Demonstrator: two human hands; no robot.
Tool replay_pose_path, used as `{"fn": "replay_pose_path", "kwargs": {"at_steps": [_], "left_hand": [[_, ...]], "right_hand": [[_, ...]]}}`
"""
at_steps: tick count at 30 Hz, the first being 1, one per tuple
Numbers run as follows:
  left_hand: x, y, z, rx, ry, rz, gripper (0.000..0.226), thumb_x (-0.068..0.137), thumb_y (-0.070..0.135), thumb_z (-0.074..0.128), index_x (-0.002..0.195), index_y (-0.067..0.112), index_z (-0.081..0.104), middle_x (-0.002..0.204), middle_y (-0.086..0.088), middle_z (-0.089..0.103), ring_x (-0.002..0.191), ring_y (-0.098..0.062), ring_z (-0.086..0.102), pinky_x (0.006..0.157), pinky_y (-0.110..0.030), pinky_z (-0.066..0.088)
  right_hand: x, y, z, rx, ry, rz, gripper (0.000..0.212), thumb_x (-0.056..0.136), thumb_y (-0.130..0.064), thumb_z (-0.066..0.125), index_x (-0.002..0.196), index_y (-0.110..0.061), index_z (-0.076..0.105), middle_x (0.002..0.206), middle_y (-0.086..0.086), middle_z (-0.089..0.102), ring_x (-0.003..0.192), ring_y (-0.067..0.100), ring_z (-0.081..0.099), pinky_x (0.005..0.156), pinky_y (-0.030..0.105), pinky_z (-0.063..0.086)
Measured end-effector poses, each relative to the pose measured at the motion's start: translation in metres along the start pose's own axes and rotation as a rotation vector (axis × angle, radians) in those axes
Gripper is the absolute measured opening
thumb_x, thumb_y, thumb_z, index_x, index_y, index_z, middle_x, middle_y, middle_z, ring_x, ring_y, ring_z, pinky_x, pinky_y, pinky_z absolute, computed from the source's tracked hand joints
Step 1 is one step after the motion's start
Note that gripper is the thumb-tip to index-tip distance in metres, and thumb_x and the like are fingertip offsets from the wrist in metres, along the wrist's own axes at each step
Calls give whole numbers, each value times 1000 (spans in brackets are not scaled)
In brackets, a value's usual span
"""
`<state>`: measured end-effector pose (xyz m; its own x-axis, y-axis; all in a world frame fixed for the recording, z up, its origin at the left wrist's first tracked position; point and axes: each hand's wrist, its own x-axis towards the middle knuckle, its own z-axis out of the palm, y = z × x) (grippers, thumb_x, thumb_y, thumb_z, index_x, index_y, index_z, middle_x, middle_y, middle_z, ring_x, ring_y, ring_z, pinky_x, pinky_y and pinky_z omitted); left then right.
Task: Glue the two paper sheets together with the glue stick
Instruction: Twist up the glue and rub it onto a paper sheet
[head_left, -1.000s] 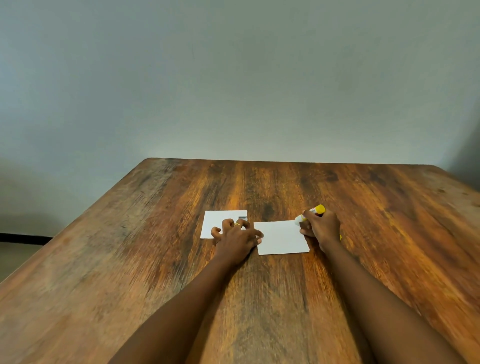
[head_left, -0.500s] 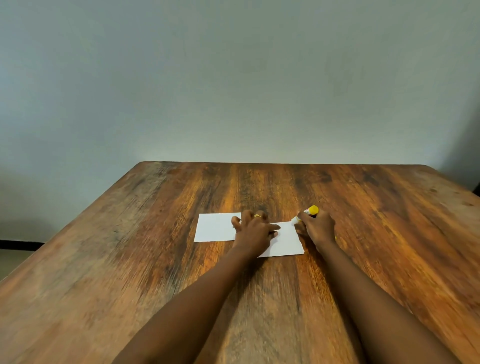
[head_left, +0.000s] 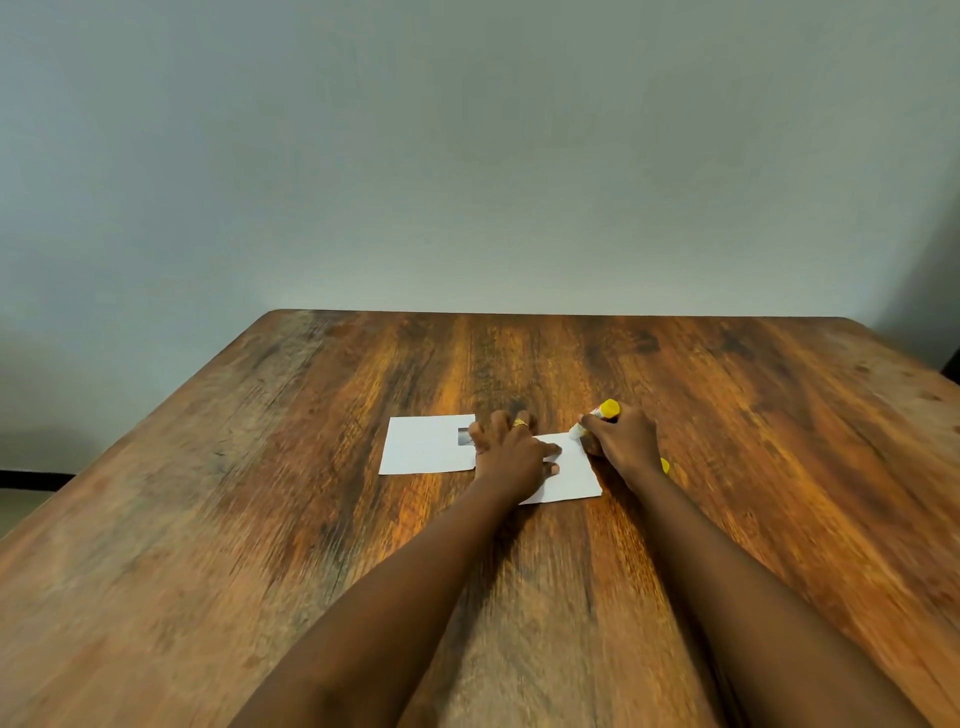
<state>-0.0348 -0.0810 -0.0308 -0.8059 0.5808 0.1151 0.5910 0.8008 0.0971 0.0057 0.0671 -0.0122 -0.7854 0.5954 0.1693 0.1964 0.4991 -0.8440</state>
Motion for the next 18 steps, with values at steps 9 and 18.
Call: {"fn": "replay_pose_path", "kwargs": {"at_steps": [9, 18], "left_hand": [[-1, 2, 0, 11, 6, -11, 38, 88, 43, 54, 125, 40, 55, 147, -4, 32, 131, -33, 21, 102, -58, 16], [-7, 6, -5, 21, 0, -25, 39, 90, 42, 52, 128, 40, 53, 148, -5, 31, 133, -33, 21, 105, -57, 14]], "right_hand": [[1, -1, -1, -47, -30, -5, 22, 83, -19, 66, 64, -13, 59, 69, 7, 62, 60, 17, 57, 52, 20, 39], [-6, -5, -3, -69, -2, 1, 21, 80, -17, 67, 64, -8, 58, 72, 16, 66, 66, 29, 60, 63, 33, 49]]}}
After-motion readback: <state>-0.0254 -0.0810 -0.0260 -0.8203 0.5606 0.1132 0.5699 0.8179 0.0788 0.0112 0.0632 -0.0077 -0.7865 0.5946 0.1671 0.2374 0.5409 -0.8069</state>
